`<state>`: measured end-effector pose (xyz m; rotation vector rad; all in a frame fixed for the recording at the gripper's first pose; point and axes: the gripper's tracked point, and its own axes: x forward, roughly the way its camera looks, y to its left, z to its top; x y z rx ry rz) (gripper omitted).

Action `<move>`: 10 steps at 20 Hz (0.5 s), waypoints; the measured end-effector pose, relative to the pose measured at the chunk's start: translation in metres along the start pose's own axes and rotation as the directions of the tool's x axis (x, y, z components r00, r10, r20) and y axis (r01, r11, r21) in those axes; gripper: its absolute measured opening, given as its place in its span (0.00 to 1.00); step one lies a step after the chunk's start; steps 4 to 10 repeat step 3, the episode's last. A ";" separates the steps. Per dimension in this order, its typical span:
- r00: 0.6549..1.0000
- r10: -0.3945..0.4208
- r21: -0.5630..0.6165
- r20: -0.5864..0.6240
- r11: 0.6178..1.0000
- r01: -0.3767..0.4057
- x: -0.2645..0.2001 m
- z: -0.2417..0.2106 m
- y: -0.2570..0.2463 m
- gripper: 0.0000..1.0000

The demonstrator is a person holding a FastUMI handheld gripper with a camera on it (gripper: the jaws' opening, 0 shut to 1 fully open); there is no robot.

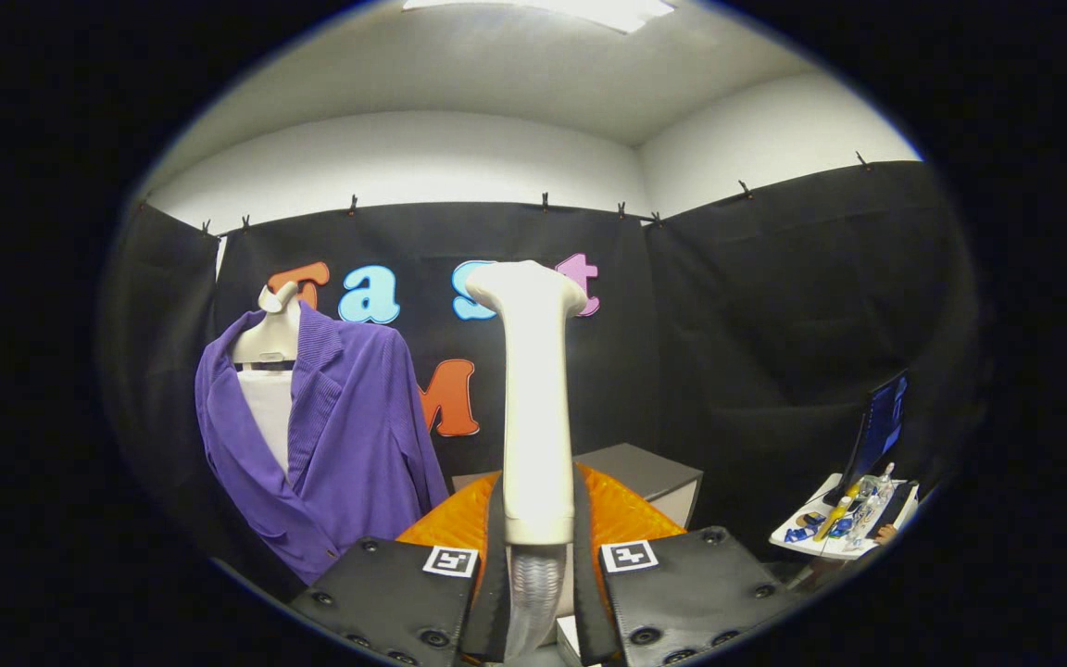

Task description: Iron the clothes twice with a garment steamer, once on the left side and once on the right side.

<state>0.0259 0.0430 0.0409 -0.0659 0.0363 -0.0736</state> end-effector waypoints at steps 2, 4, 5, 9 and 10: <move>1.000 0.017 -0.020 -0.005 1.000 -0.017 0.009 -0.003 0.011 0.35; 1.000 0.027 -0.026 -0.006 0.999 -0.028 0.012 -0.005 0.015 0.35; 1.000 0.027 -0.026 -0.006 0.999 -0.028 0.012 -0.005 0.015 0.35; 1.000 0.027 -0.026 -0.006 0.999 -0.028 0.012 -0.005 0.015 0.35; 1.000 0.027 -0.026 -0.006 0.999 -0.028 0.012 -0.005 0.015 0.35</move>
